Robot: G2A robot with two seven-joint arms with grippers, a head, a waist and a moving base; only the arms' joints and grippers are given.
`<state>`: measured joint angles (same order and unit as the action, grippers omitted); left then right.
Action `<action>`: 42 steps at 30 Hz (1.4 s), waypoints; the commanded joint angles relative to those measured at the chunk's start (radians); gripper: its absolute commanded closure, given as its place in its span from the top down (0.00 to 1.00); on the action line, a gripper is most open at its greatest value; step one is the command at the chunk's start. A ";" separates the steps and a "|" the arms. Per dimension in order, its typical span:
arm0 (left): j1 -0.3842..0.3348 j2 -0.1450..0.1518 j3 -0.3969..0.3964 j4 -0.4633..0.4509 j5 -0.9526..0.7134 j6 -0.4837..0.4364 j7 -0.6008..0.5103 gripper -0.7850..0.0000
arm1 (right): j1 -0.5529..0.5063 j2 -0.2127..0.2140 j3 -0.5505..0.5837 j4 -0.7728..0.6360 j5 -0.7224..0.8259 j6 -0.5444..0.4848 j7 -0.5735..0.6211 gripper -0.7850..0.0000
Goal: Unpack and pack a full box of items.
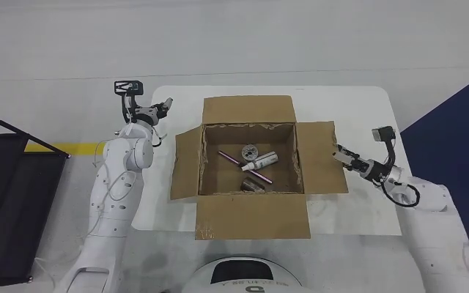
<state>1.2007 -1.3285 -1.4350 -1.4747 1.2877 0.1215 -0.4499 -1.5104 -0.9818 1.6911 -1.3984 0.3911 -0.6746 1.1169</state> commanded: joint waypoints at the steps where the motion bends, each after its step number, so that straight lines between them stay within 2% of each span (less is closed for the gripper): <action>1: 0.000 0.000 0.000 0.000 0.000 0.000 0.000 1.00 | -0.001 0.004 0.020 -0.017 0.149 0.016 0.044 1.00; 5: 0.000 0.000 0.000 0.000 0.000 0.000 0.000 1.00 | -0.038 0.017 0.047 -0.121 0.261 0.068 0.097 1.00; 9: 0.000 0.000 0.000 0.000 0.000 0.000 0.000 1.00 | -0.068 0.025 0.014 -0.261 0.268 0.126 0.154 1.00; 16: 0.000 0.000 0.000 0.000 0.000 0.000 0.000 1.00 | -0.007 0.021 -0.194 -0.321 0.019 0.124 0.152 1.00; 20: 0.000 0.000 0.000 0.000 0.000 0.000 0.000 1.00 | 0.031 0.012 -0.280 -0.319 -0.132 0.117 0.086 1.00; 21: 0.003 0.001 0.000 0.003 0.009 -0.002 0.003 1.00 | 0.036 0.011 -0.289 -0.321 -0.171 0.118 0.066 1.00; 26: 0.030 0.024 -0.016 0.100 0.303 0.004 0.018 1.00 | 0.035 0.010 -0.307 -0.342 -0.236 0.122 0.004 1.00; 29: 0.046 0.033 -0.027 0.142 0.376 -0.025 0.018 1.00 | 0.036 0.012 -0.309 -0.358 -0.255 0.131 -0.004 1.00; 36: 0.094 0.037 -0.012 0.177 0.405 -0.097 0.042 1.00 | 0.043 0.013 -0.340 -0.402 -0.311 0.159 -0.027 1.00; 42: 0.087 0.030 0.021 0.210 0.334 -0.171 0.079 1.00 | 0.047 0.015 -0.353 -0.421 -0.342 0.181 -0.045 1.00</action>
<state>1.2913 -1.2968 -1.4162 -1.2703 1.6537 -0.0374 -0.3771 -1.4627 -0.9674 1.3385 -1.8158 0.0516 -0.4967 1.0749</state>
